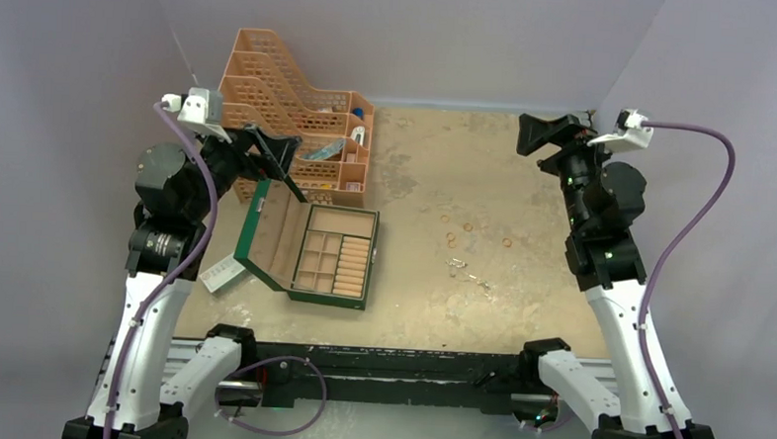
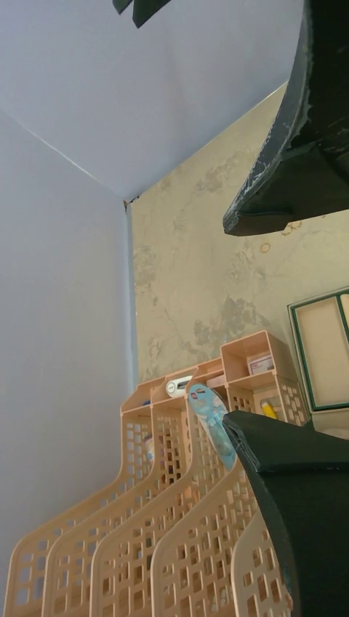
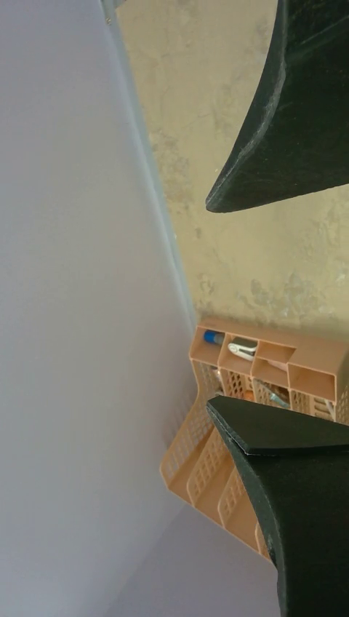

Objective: Organize the mixed jewelry

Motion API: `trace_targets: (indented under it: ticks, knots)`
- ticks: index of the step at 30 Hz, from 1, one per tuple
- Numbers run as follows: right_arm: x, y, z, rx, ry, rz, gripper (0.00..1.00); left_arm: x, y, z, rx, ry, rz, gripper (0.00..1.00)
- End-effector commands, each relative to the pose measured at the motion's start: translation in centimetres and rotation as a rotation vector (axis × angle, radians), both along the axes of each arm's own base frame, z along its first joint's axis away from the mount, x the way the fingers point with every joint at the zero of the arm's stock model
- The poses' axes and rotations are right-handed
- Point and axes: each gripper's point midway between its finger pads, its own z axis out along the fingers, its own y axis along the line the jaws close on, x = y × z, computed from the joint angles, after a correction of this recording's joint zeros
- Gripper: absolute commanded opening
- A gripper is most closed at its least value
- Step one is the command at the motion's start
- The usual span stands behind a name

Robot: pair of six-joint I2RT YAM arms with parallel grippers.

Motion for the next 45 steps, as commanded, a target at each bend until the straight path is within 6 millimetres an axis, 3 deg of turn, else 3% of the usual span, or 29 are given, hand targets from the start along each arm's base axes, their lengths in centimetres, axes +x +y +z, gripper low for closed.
trace_targets:
  ticks: [1,4,7,9,12,15,21,26,35,45]
  knots:
    - [-0.3,-0.5,-1.3,0.014,0.038,-0.024,0.99,-1.5,-1.9,1.8,-0.004,-0.108,-0.128,0.91]
    - [0.3,1.4,-4.1,-0.057,0.147,0.085,0.99,-4.7,-5.6,1.7,0.047,-0.184,-0.407,0.91]
    - [1.8,2.0,-8.3,-0.080,0.288,0.108,0.99,-7.5,-8.3,0.5,0.071,-0.242,-0.648,0.92]
    - [2.3,2.7,-11.8,-0.075,0.384,0.140,0.91,-8.4,-9.5,-0.5,0.068,-0.215,-0.766,0.92]
    - [2.8,2.9,-16.8,-0.055,0.524,0.136,0.72,-8.3,-11.2,-2.1,0.024,-0.114,-0.865,0.92]
    - [3.1,2.2,-20.9,-0.045,0.631,0.082,0.63,-7.5,-13.1,-4.1,-0.008,0.004,-0.906,0.92]
    - [3.7,0.2,-26.9,-0.051,0.763,-0.057,0.57,-5.8,-15.3,-7.6,-0.050,0.171,-0.877,0.90]
    - [3.7,0.5,-31.4,-0.079,0.871,-0.052,0.38,-5.3,-16.2,-9.9,-0.058,0.262,-0.839,0.88]
    - [3.6,3.0,-37.1,-0.175,1.026,-0.006,0.38,-5.4,-17.5,-12.1,-0.022,0.292,-0.812,0.87]
    - [4.8,3.4,-38.3,-0.223,1.049,-0.036,0.29,-5.2,-17.6,-13.6,-0.002,0.314,-0.778,0.86]
